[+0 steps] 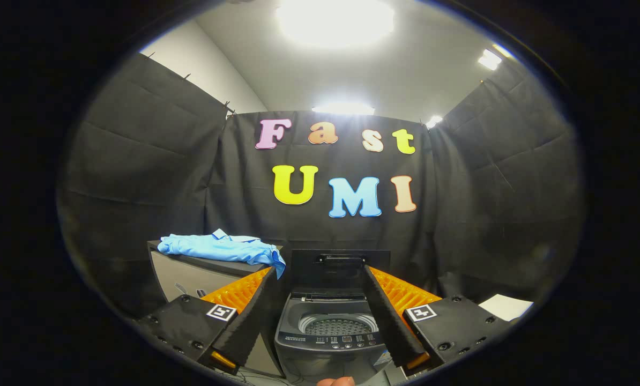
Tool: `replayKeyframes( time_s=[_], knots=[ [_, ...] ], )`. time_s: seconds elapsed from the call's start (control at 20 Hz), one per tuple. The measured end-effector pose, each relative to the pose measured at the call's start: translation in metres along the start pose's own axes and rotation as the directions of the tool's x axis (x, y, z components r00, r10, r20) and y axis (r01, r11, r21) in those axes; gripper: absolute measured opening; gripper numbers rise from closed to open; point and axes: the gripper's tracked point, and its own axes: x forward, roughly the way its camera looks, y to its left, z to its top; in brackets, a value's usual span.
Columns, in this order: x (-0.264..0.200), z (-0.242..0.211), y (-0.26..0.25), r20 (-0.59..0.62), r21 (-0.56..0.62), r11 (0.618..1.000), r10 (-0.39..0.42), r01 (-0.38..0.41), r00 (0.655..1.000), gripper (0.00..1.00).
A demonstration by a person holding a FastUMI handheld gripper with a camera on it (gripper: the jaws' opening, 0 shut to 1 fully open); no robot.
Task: Put the clothes into the washing machine and then close the washing machine lid.
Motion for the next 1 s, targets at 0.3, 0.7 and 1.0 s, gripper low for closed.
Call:
replayKeyframes(
  time_s=[0.3,0.7,1.0],
  knots=[
    [0.008,0.002,0.001,0.000,0.009,1.000,-0.003,0.003,1.000,0.99],
    [0.015,0.007,0.016,-0.004,-0.001,0.998,0.059,-0.059,0.998,0.99],
    [0.032,0.026,0.052,-0.061,0.003,0.981,0.196,-0.196,0.979,0.99]
  ],
)
